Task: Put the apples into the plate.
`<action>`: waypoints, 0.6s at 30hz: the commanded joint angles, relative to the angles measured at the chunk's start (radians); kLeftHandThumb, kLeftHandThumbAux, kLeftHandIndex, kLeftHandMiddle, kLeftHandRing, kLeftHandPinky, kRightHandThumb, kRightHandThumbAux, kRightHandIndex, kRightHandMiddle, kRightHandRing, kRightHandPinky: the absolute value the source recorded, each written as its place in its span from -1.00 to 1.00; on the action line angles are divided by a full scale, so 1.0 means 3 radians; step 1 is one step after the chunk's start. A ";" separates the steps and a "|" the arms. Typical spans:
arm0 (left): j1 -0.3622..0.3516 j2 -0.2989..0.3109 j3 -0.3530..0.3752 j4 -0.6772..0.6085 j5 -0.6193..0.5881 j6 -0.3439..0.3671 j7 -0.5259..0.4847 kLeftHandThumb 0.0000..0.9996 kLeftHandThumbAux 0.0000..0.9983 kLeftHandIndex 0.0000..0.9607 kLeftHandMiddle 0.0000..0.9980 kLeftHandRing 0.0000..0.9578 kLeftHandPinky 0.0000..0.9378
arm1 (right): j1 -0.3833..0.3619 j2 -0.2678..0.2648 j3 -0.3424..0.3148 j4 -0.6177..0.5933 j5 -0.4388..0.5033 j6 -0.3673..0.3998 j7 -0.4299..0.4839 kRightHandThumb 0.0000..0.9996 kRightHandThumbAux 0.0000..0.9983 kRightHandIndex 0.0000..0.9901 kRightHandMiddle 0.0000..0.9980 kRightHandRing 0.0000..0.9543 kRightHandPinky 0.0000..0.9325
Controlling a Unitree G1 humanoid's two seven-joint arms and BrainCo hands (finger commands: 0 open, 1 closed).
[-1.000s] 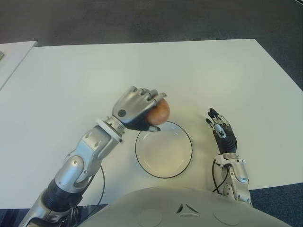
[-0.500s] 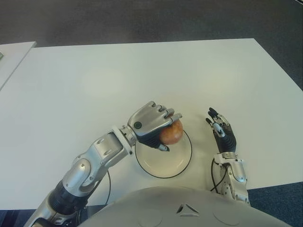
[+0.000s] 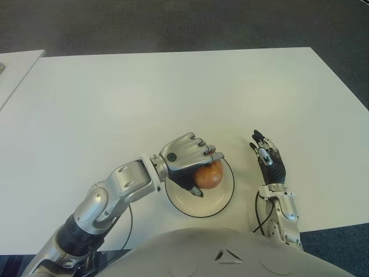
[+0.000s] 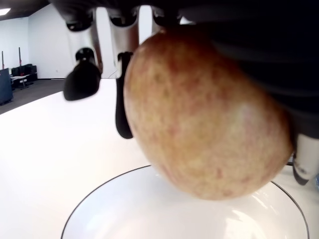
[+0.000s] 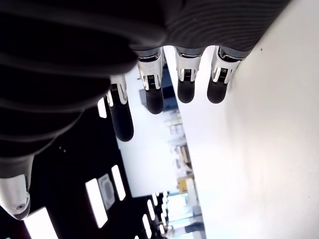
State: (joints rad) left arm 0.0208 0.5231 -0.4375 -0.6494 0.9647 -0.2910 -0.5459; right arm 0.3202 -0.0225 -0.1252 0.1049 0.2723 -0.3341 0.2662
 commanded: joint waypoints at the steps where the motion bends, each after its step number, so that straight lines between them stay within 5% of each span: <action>1: 0.0064 -0.0049 -0.0039 -0.0009 0.0115 0.0010 -0.0047 0.70 0.33 -0.15 0.10 0.78 0.83 | 0.0040 0.0047 0.0031 0.0096 -0.0009 0.0108 -0.0019 -0.25 0.05 -0.50 -0.73 -0.93 -1.00; 18: 0.0123 -0.0158 -0.0140 0.0250 0.0432 0.0009 0.0010 0.70 0.33 -0.14 0.11 0.75 0.78 | 0.0015 0.0076 0.0048 0.0079 -0.0047 0.0108 -0.0112 -0.21 0.07 -0.51 -0.75 -0.94 -1.00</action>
State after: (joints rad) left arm 0.0566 0.4761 -0.4778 -0.5966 1.0809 -0.2866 -0.5523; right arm 0.3102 -0.0085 -0.1151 0.1040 0.2696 -0.3374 0.2430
